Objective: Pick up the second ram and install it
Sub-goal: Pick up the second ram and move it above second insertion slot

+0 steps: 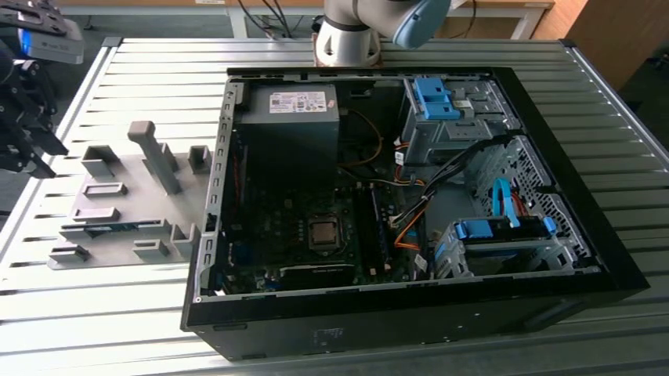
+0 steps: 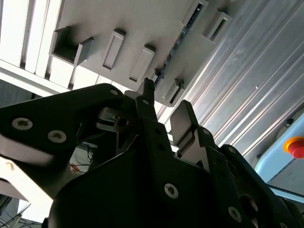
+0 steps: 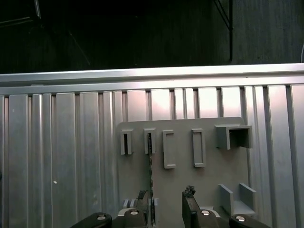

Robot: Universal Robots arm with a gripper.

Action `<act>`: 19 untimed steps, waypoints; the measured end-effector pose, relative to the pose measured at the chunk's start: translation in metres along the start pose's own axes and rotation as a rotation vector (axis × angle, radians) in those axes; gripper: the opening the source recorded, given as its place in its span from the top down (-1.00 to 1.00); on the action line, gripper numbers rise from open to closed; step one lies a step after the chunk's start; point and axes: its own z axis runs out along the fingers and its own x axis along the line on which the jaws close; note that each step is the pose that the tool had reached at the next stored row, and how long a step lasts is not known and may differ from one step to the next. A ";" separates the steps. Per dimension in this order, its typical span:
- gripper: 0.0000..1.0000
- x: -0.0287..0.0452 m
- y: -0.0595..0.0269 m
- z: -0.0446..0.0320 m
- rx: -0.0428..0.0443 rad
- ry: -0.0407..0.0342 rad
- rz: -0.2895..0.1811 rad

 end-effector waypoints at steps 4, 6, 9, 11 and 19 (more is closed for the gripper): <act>0.17 0.0012 -0.0005 0.0072 0.0028 0.0000 0.000; 0.17 0.0023 -0.0006 0.0109 0.0040 0.0000 0.000; 0.17 0.0053 -0.0010 0.0161 0.0044 0.0001 0.000; 0.17 0.0078 -0.0013 0.0198 0.0050 -0.0001 0.000; 0.17 0.0096 -0.0058 0.0344 0.0053 -0.0001 0.000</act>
